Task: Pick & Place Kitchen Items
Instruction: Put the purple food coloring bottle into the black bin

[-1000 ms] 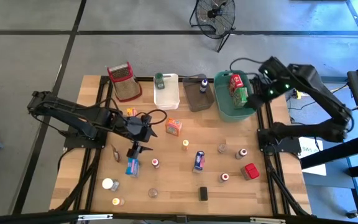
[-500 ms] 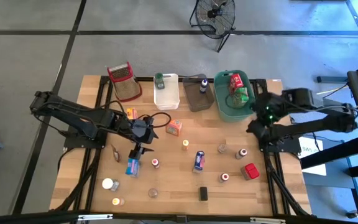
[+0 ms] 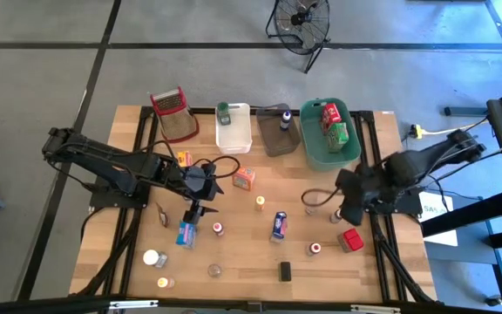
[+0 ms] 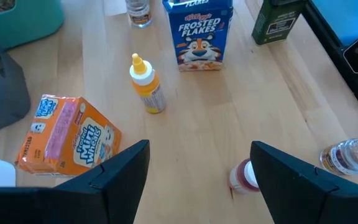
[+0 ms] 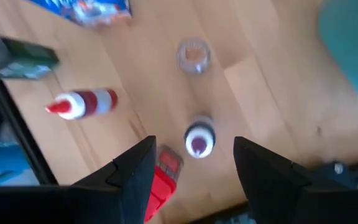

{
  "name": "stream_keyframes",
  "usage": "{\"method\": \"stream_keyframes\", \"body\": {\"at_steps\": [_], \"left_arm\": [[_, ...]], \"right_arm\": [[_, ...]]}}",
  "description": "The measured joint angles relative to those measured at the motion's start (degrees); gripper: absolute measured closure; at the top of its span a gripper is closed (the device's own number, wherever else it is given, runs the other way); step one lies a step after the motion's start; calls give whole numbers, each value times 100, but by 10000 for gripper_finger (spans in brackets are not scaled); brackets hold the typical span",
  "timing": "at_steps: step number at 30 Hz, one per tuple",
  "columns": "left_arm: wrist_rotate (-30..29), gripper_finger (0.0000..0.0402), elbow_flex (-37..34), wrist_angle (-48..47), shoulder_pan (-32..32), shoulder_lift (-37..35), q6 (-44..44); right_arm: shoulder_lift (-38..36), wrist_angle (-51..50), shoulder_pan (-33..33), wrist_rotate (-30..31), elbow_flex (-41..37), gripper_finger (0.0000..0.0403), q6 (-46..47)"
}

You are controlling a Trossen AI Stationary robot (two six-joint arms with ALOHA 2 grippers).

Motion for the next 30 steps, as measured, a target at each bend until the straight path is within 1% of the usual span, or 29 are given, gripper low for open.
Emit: {"method": "stream_keyframes", "body": {"at_steps": [4, 8, 14, 22, 24, 27, 30], "left_arm": [[0, 127, 0, 3, 0, -2, -14], [-2, 127, 0, 6, 0, -2, -16], [-2, 127, 0, 17, 0, -2, -17], [0, 127, 0, 13, 0, -4, 121], [-1, 127, 0, 12, 0, -4, 133], [0, 127, 0, 6, 0, -4, 236], [0, 127, 0, 3, 0, -4, 384]], "right_arm": [[429, -357, 295, -8, 76, 185, 671], [714, -517, 324, -87, 85, 185, 753], [882, -554, 299, -61, 90, 185, 864], [902, -325, 436, -165, -334, 185, 968], [901, -131, 437, -286, -500, 185, 991], [900, 251, 437, -304, -691, 185, 864], [900, 330, 437, -308, -827, 185, 881]]}}
